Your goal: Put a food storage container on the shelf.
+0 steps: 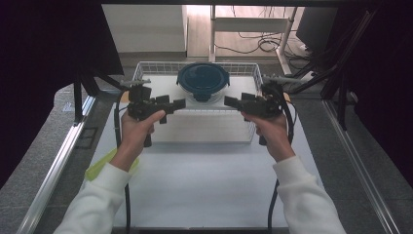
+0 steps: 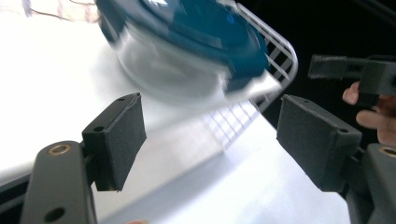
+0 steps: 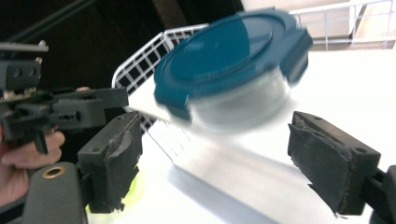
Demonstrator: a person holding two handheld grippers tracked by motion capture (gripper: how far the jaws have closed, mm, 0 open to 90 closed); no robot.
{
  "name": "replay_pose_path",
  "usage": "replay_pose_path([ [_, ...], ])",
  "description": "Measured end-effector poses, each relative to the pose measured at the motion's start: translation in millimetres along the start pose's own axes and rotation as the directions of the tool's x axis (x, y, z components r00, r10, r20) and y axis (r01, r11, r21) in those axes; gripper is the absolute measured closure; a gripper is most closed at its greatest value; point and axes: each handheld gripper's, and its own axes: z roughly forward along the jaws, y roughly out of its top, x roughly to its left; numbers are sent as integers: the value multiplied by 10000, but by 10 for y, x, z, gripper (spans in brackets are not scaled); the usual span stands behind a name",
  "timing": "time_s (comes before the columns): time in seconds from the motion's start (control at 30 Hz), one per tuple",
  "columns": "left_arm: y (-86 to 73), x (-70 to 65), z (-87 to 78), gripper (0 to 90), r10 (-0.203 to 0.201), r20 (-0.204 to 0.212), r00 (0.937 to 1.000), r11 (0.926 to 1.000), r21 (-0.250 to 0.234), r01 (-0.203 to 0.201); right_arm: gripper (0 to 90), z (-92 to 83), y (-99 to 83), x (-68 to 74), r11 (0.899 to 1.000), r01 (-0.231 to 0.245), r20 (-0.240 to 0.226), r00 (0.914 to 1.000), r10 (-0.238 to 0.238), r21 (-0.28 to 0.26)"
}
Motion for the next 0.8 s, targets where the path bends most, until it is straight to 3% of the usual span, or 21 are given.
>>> replay_pose_path([
  [0.17,-346,-129,-159,233,457,27,9990,9988,154,-457,213,-269,-332,49,9929,1171,212,9928,-1176,230],
  [0.23,-413,-156,-191,233,518,68,9986,9985,190,-519,218,-369,-462,55,9920,1249,138,9921,-1251,161],
  [0.27,-549,-200,-252,234,746,32,9972,9969,251,-746,221,-417,-547,54,9905,1372,83,9905,-1372,95],
  [0.3,-549,-200,-252,234,746,32,9972,9969,251,-746,223,-441,-600,58,9901,1394,51,9902,-1395,133],
  [0.4,-834,-237,-331,232,898,207,9957,9952,376,-905,225,-492,-798,63,9868,1587,59,9873,-1589,324],
  [0.47,-901,-239,-334,232,920,210,9955,9945,483,-929,226,-523,-903,69,9835,1743,186,9843,-1754,490],
  [0.5,-1026,-248,-330,232,1071,59,9942,9914,749,-1073,227,-536,-953,67,9822,1790,168,9835,-1802,565],
  [0.6,-1189,-266,-337,232,1327,-241,9909,9862,1031,-1296,229,-576,-1101,66,9810,1764,56,9841,-1774,803],
  [0.7,-1277,-266,-352,233,1318,-270,9909,9854,1119,-1280,231,-601,-1207,75,9814,1685,100,9854,-1702,924],
  [0.73,-1369,-267,-359,233,1353,-345,9902,9838,1234,-1301,233,-598,-1318,94,9797,1622,70,9864,-1642,1174],
  [0.77,-1369,-267,-359,233,1353,-345,9902,9838,1234,-1301,233,-598,-1318,94,9797,1622,70,9864,-1642,1174],
  [0.8,-1475,-269,-363,234,1319,-486,9901,9833,1326,-1245,233,-564,-1460,118,9749,1614,-11,9866,-1631,1534],
])
